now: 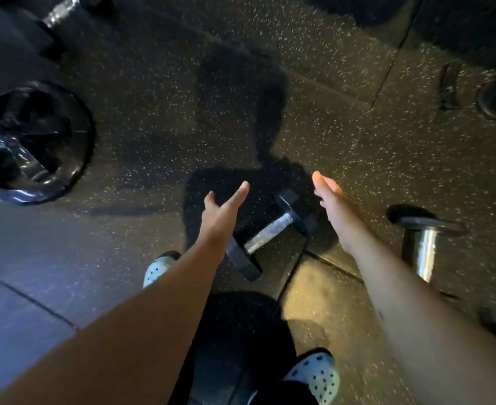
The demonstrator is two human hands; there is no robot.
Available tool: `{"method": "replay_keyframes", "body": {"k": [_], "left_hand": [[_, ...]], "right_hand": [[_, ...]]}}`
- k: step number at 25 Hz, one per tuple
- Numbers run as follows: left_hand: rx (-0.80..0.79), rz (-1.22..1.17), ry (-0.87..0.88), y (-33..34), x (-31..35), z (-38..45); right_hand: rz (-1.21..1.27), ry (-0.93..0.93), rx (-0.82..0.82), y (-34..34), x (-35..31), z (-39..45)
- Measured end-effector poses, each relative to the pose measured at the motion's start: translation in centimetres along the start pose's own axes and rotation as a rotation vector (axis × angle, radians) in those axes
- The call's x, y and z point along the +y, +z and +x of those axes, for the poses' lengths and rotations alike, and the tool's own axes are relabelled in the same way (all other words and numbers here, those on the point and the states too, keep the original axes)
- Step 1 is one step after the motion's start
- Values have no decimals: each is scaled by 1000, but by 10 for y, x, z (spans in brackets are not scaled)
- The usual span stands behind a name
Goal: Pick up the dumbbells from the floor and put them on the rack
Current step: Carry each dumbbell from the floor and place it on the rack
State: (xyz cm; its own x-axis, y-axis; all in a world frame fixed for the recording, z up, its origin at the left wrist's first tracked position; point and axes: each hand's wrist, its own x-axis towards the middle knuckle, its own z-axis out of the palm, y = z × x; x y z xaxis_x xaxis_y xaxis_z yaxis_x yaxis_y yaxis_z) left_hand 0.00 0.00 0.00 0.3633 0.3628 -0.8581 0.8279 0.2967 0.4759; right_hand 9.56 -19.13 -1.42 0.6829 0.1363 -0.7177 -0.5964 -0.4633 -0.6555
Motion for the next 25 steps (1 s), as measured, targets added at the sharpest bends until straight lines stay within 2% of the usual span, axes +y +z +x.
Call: {"method": "replay_keyframes", "body": {"k": [2,7,10,13,17,20,25], "left_hand": [[88,6,1,7,-27,29],[230,37,-236,22,-67,68],[249,66,-359,35,-82,82],[272,170,-424,44,-94,91],[311,255,-299,44,-110,88],[343,291,-188,37,-107,66],[361,315,11,9,-39,-6]], "right_hand": [[-66,-12,2,15,22,26],[-320,-35,-5,40,59,69],[-606,-81,76,50,72,90],[-738,-102,171,55,77,101],[-786,-147,187,53,79,90],[-680,-176,207,48,75,64],[-628,-273,370,31,17,-4]]}}
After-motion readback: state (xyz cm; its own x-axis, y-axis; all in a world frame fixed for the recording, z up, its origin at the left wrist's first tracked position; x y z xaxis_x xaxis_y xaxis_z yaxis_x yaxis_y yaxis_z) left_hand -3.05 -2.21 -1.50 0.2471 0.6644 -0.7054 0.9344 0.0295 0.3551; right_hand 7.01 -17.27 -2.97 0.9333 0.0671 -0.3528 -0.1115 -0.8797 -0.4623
